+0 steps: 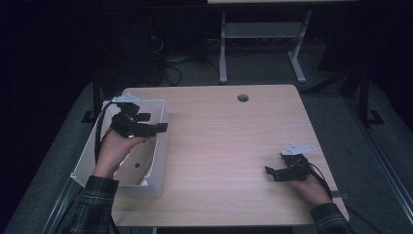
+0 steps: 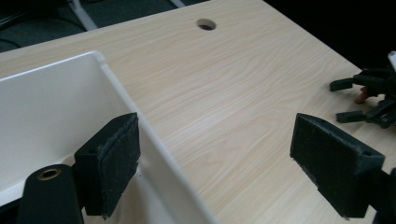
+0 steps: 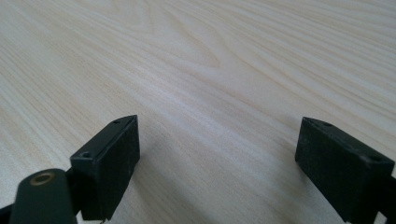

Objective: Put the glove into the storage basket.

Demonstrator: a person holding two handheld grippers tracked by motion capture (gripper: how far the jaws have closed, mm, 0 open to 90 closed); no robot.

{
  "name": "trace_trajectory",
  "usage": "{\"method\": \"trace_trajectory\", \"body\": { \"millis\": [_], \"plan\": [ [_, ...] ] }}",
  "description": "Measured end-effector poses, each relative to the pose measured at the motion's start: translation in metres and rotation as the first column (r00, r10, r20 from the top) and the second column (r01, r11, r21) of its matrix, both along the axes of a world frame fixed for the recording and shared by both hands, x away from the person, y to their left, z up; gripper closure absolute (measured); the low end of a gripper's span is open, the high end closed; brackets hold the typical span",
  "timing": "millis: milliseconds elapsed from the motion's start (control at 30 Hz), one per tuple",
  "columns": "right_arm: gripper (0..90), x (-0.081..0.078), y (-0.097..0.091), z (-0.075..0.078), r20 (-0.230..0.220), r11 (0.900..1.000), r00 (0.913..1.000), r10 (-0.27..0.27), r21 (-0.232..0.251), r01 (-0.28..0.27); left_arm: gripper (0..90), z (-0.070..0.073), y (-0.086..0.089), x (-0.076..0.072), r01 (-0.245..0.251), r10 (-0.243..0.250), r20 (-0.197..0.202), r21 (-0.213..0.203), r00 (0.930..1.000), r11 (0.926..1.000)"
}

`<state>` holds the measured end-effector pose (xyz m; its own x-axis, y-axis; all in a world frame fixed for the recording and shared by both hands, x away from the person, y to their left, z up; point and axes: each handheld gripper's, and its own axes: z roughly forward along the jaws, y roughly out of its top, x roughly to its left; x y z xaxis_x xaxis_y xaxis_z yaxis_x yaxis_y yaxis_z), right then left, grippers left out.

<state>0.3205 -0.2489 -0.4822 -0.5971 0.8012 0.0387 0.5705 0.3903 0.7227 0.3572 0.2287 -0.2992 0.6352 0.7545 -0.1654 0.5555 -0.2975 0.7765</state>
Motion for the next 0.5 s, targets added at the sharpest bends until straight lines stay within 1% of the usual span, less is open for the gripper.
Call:
{"method": "trace_trajectory", "body": {
  "millis": [33,67,133,267,300,333,367,400,500],
  "plan": [
    [13.5,0.000,0.000,0.000,0.000,1.0000,1.0000,0.000,0.000,0.000,15.6,0.000,-0.005,0.000,0.011,-0.011,0.000,0.006,0.9999,0.9999],
    [13.5,0.000,0.000,0.000,0.000,1.0000,1.0000,0.000,0.000,0.000,15.7,0.000,-0.011,0.000,0.013,-0.013,0.003,-0.004,0.9999,0.9999],
    [13.5,0.000,0.000,0.000,0.000,1.0000,1.0000,0.000,0.000,0.000,15.7,0.000,-0.023,-0.001,0.033,-0.033,0.005,-0.004,0.9995,0.9995],
    [13.5,0.000,0.000,0.000,-0.001,1.0000,1.0000,0.000,0.001,0.000,15.7,-0.003,-0.047,-0.003,0.076,-0.076,0.012,0.006,0.9971,0.9971],
    [13.5,0.000,0.000,0.000,0.000,1.0000,1.0000,-0.001,0.001,0.001,15.7,-0.004,-0.052,-0.003,0.089,-0.090,0.013,0.008,0.9959,0.9960],
    [13.5,0.000,0.000,0.000,0.000,1.0000,1.0000,0.000,0.001,0.000,15.7,-0.007,-0.059,-0.004,0.095,-0.095,0.014,0.001,0.9954,0.9955],
    [13.5,0.000,0.000,0.000,-0.001,1.0000,1.0000,0.000,0.000,0.000,15.8,-0.009,-0.064,-0.005,0.113,-0.113,0.016,0.011,0.9935,0.9936],
    [13.5,0.000,0.000,0.000,-0.001,1.0000,1.0000,0.001,0.001,-0.001,15.9,-0.012,-0.070,-0.005,0.120,-0.120,0.016,0.012,0.9926,0.9927],
    [13.5,0.000,0.000,0.000,-0.001,1.0000,1.0000,0.002,0.001,-0.002,15.9,-0.021,-0.085,-0.007,0.147,-0.147,0.005,0.007,0.9891,0.9891]
  ]
}}
